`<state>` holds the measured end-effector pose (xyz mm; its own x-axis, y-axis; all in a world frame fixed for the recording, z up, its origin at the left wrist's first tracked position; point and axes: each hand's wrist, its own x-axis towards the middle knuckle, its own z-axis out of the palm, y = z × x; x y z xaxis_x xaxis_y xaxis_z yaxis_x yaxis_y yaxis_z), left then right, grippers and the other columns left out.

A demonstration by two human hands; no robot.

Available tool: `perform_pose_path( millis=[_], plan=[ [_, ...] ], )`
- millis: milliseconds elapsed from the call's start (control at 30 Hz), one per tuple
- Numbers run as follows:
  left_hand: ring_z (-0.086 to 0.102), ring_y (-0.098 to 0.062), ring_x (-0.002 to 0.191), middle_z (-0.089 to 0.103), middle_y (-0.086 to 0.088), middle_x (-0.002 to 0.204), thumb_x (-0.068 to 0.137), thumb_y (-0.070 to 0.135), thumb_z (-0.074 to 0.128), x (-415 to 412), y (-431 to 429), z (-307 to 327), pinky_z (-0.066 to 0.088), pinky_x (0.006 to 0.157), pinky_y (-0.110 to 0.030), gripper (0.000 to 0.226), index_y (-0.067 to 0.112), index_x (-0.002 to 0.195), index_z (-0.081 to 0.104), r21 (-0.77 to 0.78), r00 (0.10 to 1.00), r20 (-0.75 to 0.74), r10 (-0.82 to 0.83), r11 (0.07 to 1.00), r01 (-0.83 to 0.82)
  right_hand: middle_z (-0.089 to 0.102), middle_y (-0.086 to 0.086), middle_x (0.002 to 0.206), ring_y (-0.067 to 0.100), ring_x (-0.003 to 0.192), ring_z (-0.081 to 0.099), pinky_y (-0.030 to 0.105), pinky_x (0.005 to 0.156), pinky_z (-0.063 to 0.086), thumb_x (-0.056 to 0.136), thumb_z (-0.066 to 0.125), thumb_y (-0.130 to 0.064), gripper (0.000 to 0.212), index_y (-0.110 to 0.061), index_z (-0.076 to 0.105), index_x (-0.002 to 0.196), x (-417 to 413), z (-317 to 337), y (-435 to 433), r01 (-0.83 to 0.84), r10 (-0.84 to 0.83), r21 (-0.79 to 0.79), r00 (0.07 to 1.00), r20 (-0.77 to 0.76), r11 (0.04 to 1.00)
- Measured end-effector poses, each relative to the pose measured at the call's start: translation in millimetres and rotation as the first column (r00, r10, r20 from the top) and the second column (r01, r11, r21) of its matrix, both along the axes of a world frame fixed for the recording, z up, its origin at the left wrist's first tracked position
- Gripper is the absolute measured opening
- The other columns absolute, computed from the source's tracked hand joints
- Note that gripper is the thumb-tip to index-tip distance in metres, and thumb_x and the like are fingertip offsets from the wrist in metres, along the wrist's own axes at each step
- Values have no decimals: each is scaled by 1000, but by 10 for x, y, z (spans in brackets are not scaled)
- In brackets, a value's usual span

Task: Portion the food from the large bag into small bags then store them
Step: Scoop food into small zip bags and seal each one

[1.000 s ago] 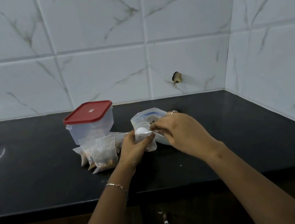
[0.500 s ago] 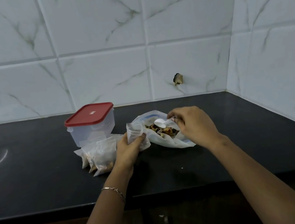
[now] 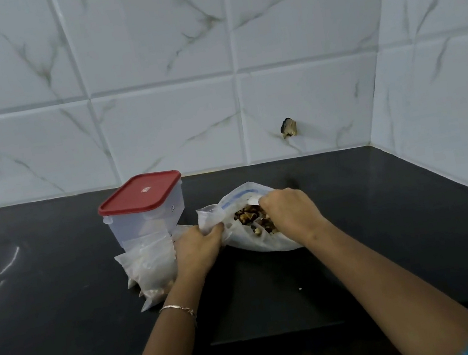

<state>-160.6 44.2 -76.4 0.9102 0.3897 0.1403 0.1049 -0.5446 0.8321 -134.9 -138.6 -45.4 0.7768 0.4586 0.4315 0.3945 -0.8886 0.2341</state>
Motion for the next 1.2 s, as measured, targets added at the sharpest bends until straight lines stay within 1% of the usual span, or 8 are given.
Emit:
perform_pose_path(
  millis=[100, 300, 500, 633, 833, 1000, 1100, 1200],
  plan=[
    [63, -22, 79, 65, -7, 75, 90, 39, 60, -31, -18, -2, 50, 71, -32, 31, 11, 79, 64, -4, 1000, 28, -7, 1000, 8, 67, 5, 90, 23, 80, 64, 31, 64, 46, 91, 50, -6, 23, -16, 64, 106, -12, -8, 46, -4, 6, 81, 1000, -27, 997],
    [67, -22, 83, 70, -9, 83, 86, 43, 64, -19, 36, -50, 56, 82, -42, 31, 12, 87, 67, -127, 997, 23, -69, 989, 71, 68, 0, 96, 22, 82, 64, 32, 66, 49, 91, 54, -9, 22, -20, 63, 108, 38, -53, 76, -111, 111, 14, 994, 4, 994],
    [64, -19, 86, 67, -3, 87, 89, 40, 63, -35, 11, -65, 55, 81, -38, 30, 12, 97, 66, -135, 994, 22, -104, 985, 106, 73, -3, 93, 15, 77, 66, 33, 70, 55, 94, 54, -16, 25, -28, 73, 106, 51, -35, -65, -3, 83, 522, 988, -131, 853],
    [64, -18, 93, 68, -4, 98, 89, 38, 64, -34, 8, -76, 54, 87, -38, 31, 14, 110, 63, -239, 988, 20, -151, 959, 151, 73, -1, 101, 19, 87, 68, 37, 78, 57, 95, 51, -21, 26, -27, 71, 112, 5, -142, -45, 39, 30, 473, 990, -138, 880],
    [65, -22, 101, 67, -5, 107, 89, 28, 66, 2, -20, -57, 53, 94, -42, 33, 15, 118, 56, -584, 971, 28, -236, 785, 208, 74, -1, 95, 4, 59, 58, 18, 62, 48, 93, 56, -16, 24, -25, 73, 108, 5, -221, -24, 155, 34, 702, 968, -248, 695],
    [64, -22, 101, 65, -7, 108, 94, 19, 60, 38, -77, -27, 55, 82, -32, 23, 15, 115, 53, -699, 954, 66, -291, 669, 253, 73, -1, 100, 11, 71, 63, 24, 67, 52, 92, 55, -14, 27, -22, 71, 113, -95, -315, -11, 189, -30, 694, 972, -235, 695],
    [65, -21, 103, 66, -9, 113, 96, 18, 56, 81, -113, -18, 55, 76, -28, 27, 10, 121, 55, -736, 932, 111, -344, 602, 310, 73, -3, 97, 5, 65, 59, 17, 61, 44, 89, 57, -12, 27, -21, 73, 109, -89, -369, -9, 240, 10, 762, 951, -308, 601],
    [65, -25, 106, 68, -12, 114, 98, 16, 53, 103, -162, -10, 53, 88, -34, 23, 8, 119, 58, -759, 910, 176, -376, 536, 369, 74, -6, 98, 8, 79, 65, 25, 71, 52, 86, 58, -13, 25, -23, 75, 102, -63, -407, -39, 316, 58, 824, 920, -387, 470]
  ],
)
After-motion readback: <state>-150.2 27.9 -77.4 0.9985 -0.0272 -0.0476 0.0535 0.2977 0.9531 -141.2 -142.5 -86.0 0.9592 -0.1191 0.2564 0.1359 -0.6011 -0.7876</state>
